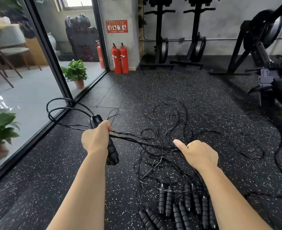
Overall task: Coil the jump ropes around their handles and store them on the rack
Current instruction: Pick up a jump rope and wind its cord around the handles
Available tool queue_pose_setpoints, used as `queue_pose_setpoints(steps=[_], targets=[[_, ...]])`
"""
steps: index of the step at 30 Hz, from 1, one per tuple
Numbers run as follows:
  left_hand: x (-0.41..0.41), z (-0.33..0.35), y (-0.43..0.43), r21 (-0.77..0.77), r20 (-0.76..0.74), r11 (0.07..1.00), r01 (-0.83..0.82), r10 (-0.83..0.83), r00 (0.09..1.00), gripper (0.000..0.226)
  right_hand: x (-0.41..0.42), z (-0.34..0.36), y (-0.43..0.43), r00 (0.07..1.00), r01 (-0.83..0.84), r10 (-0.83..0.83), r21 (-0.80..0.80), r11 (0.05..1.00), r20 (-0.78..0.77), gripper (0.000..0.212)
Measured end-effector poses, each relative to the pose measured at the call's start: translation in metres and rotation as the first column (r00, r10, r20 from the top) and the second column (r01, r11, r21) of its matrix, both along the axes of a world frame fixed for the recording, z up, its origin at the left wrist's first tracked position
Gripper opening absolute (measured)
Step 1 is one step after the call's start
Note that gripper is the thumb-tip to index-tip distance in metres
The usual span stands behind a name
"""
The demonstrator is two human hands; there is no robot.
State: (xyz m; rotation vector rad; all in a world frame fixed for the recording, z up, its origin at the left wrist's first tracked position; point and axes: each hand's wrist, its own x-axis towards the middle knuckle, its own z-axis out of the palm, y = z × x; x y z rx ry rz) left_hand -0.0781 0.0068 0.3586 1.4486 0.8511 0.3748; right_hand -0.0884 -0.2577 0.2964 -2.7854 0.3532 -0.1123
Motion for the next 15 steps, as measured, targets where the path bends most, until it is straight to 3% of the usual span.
queue_pose_setpoints(steps=[5,10,15], targets=[[-0.001,0.002,-0.004,-0.135,0.029,0.991,-0.012,0.016,0.999,0.015,0.008,-0.004,-0.010,0.972,0.197,-0.226,0.312,0.929,0.059,0.059],[-0.003,0.007,-0.006,-0.253,0.045,0.966,-0.051,0.064,0.997,0.013,0.010,-0.003,-0.011,0.873,0.379,-0.461,0.371,0.847,0.160,0.058],[-0.004,0.007,-0.009,-0.264,0.036,0.963,-0.058,0.070,0.997,0.014,0.008,0.003,-0.007,0.805,0.406,-0.561,0.511,0.758,0.194,0.061]])
